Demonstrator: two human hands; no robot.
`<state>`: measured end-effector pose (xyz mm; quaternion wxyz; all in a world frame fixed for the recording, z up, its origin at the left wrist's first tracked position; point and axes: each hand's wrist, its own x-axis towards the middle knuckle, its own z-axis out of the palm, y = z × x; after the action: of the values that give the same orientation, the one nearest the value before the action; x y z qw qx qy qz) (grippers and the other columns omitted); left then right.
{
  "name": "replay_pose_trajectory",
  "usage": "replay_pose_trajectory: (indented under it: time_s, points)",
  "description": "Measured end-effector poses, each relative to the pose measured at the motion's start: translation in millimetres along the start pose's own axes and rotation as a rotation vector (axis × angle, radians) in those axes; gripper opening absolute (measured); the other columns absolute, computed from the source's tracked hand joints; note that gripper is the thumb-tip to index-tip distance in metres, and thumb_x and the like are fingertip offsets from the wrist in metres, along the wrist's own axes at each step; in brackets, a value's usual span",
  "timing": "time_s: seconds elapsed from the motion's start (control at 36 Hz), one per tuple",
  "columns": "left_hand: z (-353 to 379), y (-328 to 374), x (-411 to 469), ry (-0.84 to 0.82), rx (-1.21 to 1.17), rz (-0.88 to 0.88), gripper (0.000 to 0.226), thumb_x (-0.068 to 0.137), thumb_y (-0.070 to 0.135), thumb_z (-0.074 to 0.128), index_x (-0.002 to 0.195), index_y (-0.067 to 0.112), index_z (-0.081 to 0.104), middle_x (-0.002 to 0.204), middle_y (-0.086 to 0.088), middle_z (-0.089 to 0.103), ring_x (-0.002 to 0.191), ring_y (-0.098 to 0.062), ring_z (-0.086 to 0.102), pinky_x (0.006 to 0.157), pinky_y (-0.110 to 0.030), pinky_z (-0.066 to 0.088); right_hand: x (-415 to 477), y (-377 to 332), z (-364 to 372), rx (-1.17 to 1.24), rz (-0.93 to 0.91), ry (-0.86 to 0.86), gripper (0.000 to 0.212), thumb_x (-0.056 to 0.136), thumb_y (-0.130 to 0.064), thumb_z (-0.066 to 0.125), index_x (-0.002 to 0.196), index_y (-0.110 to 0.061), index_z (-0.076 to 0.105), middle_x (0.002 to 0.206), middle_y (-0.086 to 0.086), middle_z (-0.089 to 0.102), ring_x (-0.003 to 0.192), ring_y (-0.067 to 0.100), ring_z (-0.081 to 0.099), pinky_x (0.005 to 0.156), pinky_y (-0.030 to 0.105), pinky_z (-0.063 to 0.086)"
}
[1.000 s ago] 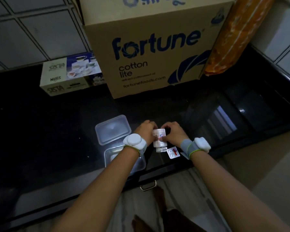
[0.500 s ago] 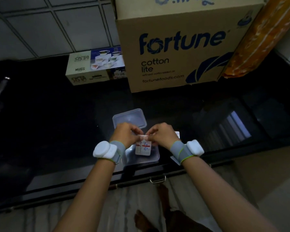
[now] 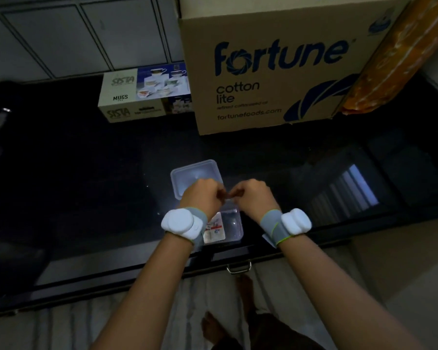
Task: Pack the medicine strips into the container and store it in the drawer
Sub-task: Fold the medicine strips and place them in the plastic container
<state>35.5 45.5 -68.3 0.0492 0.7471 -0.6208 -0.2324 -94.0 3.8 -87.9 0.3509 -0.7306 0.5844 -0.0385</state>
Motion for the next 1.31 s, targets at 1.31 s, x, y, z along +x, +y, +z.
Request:
replay_pose_trajectory:
  time_s: [1.31]
  points:
    - [6.8, -43.9, -20.4, -0.035, -0.293, -0.244, 0.021, 0.078, 0.007, 0.067, 0.098, 0.008, 0.074, 0.102, -0.016, 0.074, 0.096, -0.03, 0.07, 0.085, -0.031, 0.054, -2.3, -33.8, 41.7, 0.025, -0.1, -0.216, 0.025, 0.074, -0.013, 0.07, 0.099, -0.013, 0.069, 0.107, 0.013, 0.072, 0.103, 0.029, 0.067, 0.091, 0.035, 0.053]
